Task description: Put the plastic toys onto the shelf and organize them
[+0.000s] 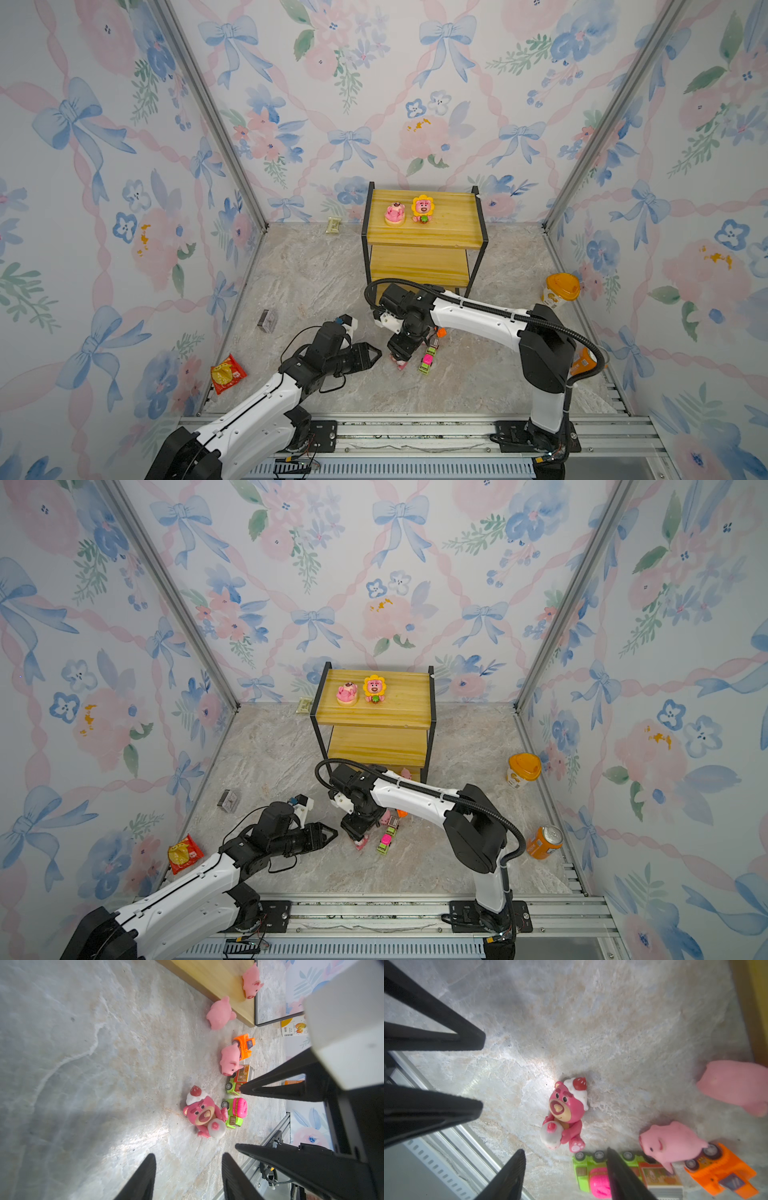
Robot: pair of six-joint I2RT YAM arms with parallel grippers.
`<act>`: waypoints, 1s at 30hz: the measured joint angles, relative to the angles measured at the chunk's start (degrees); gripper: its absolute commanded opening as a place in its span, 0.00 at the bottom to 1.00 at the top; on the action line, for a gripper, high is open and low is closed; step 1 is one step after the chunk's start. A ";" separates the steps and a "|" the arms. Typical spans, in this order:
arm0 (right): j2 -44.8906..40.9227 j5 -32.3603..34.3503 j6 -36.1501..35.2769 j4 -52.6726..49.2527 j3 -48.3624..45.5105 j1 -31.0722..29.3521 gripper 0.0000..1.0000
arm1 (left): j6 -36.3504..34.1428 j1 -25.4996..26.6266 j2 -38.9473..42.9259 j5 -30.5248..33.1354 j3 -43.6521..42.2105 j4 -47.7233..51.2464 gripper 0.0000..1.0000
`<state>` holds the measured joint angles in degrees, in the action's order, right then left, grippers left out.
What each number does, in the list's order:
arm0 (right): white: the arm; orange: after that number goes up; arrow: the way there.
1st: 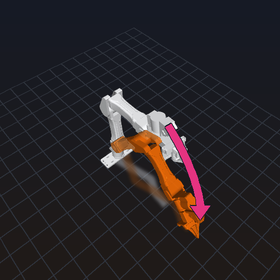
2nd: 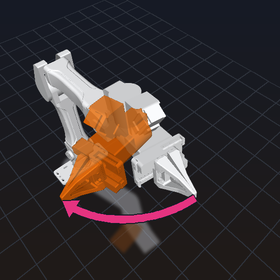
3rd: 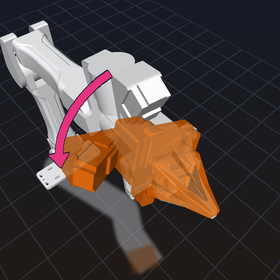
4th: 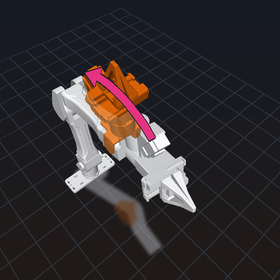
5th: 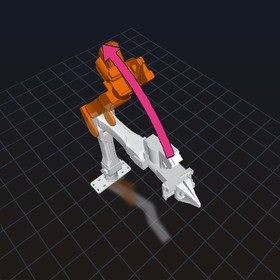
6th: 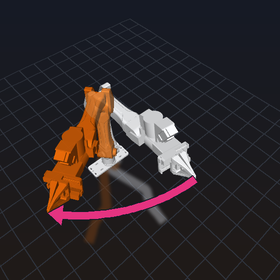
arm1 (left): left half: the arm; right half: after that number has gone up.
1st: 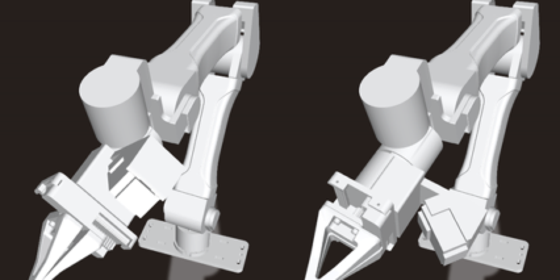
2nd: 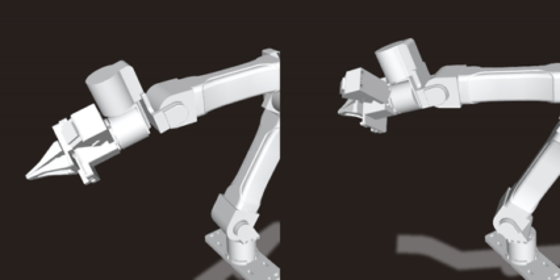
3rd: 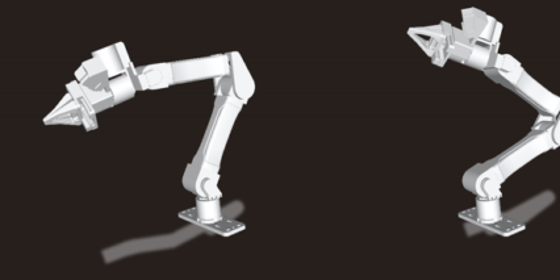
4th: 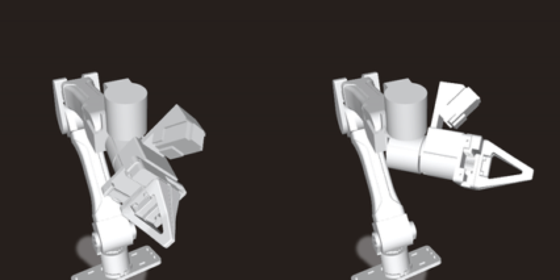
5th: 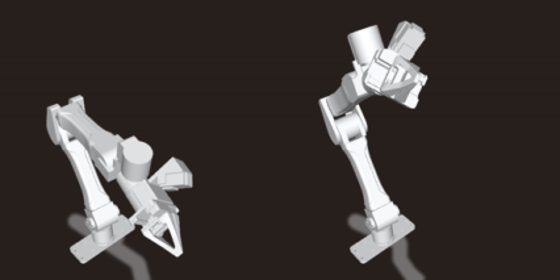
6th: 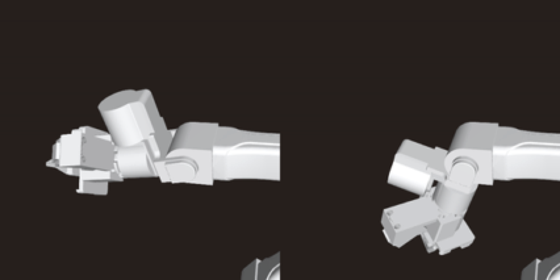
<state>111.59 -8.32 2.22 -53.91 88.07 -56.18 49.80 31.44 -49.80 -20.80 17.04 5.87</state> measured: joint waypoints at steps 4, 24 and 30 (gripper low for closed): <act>3.10 0.00 -0.61 -0.22 1.27 0.04 0.65 | 0.00 -0.17 0.00 -0.02 -0.02 0.00 0.53; 9.14 -0.85 -1.01 -0.52 4.83 -0.61 0.65 | 0.00 -1.49 0.70 -0.07 -1.31 -0.02 0.53; 9.66 -0.83 -1.01 -0.52 5.16 -0.61 0.63 | 0.00 -1.86 1.66 -0.07 -1.95 0.04 0.53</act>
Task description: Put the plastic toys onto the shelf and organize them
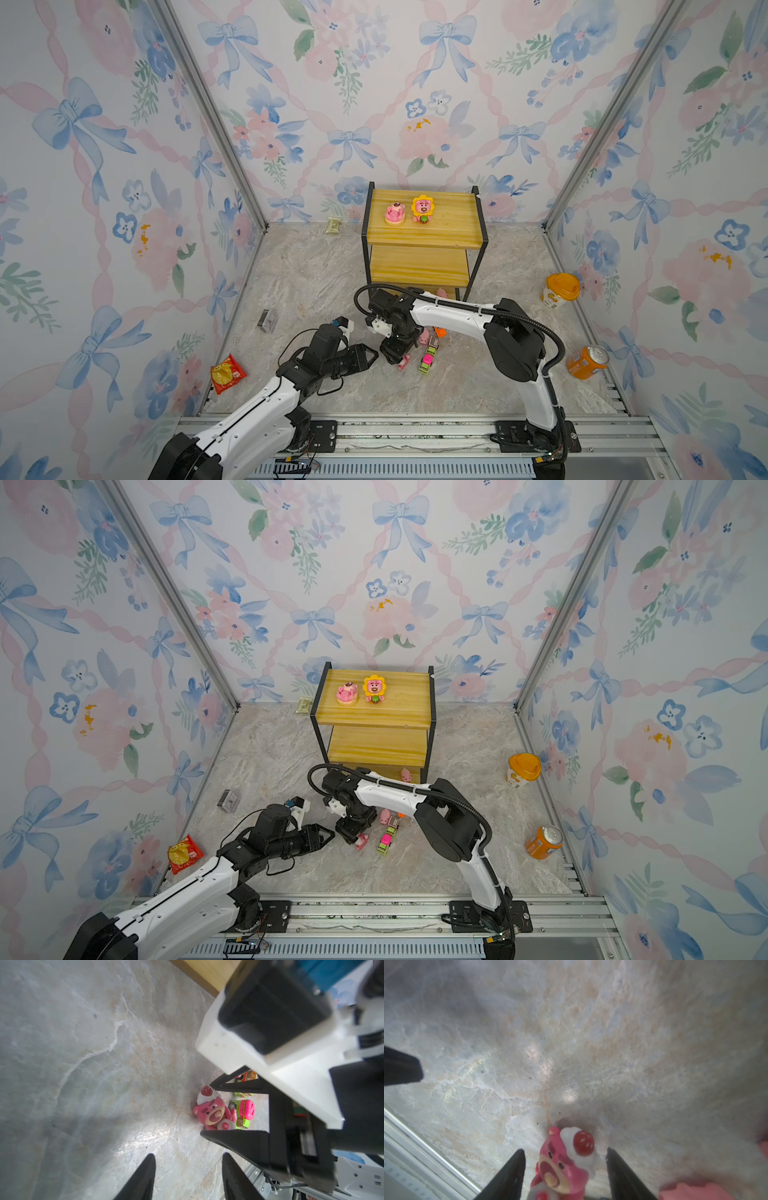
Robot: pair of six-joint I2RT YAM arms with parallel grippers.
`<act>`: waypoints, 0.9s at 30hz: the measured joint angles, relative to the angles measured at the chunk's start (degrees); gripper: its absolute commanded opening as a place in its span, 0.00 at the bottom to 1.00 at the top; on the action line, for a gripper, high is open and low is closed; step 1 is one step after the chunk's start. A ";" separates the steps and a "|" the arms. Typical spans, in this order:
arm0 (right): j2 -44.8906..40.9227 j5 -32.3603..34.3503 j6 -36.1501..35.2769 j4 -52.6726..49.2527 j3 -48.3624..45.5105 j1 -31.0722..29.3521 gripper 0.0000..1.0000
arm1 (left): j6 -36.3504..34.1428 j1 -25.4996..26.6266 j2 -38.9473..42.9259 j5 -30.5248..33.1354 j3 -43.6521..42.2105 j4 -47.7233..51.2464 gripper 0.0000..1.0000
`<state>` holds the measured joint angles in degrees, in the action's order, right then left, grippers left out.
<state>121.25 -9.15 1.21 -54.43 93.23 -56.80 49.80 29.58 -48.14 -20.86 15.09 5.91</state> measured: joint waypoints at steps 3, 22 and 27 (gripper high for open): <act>0.00 0.00 0.00 -0.02 0.00 0.00 0.62 | 0.00 -0.02 0.09 0.00 -0.09 -0.02 0.53; 0.79 0.63 0.04 0.28 -1.05 -1.44 0.53 | -0.02 -0.39 0.90 -0.02 -0.22 1.03 0.53; 0.79 0.85 0.04 0.39 -1.07 -1.44 0.53 | -0.02 -0.66 0.90 -0.04 -0.22 1.03 0.53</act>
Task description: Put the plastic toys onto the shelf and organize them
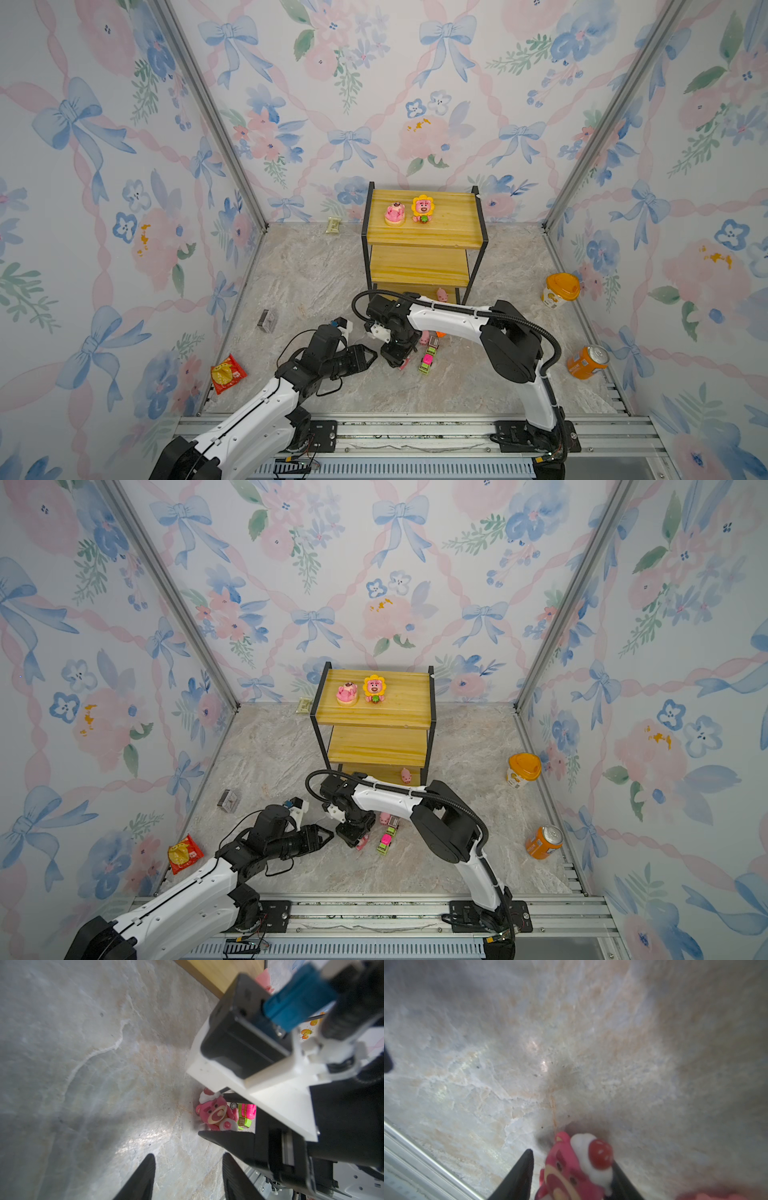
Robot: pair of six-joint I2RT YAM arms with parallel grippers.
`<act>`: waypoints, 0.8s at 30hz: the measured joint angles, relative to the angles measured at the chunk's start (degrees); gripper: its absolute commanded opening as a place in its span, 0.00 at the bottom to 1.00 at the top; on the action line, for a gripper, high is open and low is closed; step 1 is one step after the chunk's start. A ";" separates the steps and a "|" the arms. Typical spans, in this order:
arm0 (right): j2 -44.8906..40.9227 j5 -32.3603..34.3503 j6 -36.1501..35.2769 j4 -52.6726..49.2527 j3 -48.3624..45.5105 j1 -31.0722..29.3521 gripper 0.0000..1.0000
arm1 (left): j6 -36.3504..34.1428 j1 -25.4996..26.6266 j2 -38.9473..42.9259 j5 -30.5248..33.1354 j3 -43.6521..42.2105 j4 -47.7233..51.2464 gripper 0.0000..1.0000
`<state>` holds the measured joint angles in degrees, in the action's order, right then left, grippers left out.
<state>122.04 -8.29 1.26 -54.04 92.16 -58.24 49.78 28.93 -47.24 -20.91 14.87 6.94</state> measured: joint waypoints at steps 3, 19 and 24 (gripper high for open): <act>0.00 0.04 -0.04 -0.15 0.15 0.00 0.54 | 0.00 -0.09 0.00 0.00 0.00 0.00 0.53; 2.12 1.75 -0.92 -2.80 3.63 0.00 0.57 | 0.00 -0.48 1.33 0.04 -0.02 0.44 0.53; 3.32 2.73 -1.60 -3.13 5.57 0.07 0.51 | 0.02 -0.59 2.23 0.02 -0.20 0.44 0.54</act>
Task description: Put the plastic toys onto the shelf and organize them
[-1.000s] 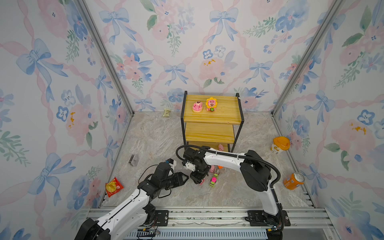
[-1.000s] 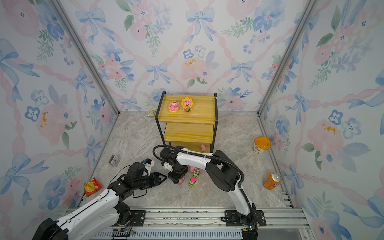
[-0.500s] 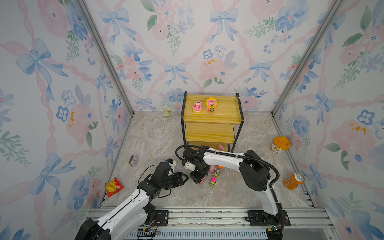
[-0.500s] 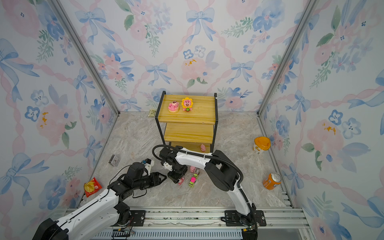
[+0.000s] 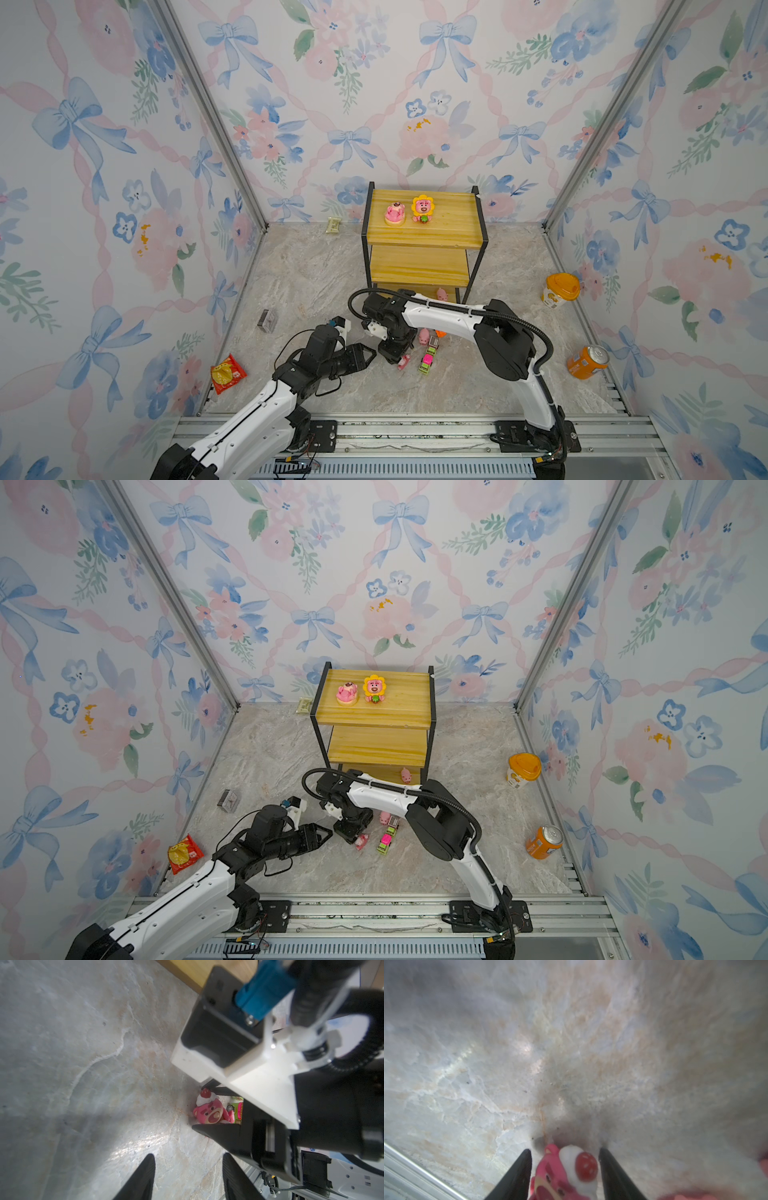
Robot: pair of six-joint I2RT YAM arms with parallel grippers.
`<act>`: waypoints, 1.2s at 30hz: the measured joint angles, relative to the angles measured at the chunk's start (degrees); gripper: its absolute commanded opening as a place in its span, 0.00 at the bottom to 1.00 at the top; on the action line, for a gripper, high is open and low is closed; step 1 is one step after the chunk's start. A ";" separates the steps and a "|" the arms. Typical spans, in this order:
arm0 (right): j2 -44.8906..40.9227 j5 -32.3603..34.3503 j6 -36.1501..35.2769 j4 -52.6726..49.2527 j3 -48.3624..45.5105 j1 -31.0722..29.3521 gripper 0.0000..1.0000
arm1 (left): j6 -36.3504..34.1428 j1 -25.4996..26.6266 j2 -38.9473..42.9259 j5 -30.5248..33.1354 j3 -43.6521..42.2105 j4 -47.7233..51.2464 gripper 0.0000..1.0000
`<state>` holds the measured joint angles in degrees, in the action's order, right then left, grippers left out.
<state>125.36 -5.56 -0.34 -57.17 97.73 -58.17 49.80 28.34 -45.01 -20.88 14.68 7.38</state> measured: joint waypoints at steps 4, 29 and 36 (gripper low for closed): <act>0.13 0.31 -0.17 -0.09 0.07 0.00 0.46 | 0.00 -0.07 0.20 0.00 -0.20 0.04 0.54; -1.95 0.57 -0.04 1.36 -3.32 -0.02 0.49 | -0.02 -0.31 0.35 0.00 -0.33 0.11 0.54; -2.60 0.98 0.31 1.73 -4.37 -0.02 0.34 | -0.02 -0.31 0.33 0.00 -0.33 0.31 0.54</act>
<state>122.76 -4.58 -0.03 -55.44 93.36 -58.19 49.78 28.03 -44.69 -20.88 14.35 7.68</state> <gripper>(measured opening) 0.374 0.536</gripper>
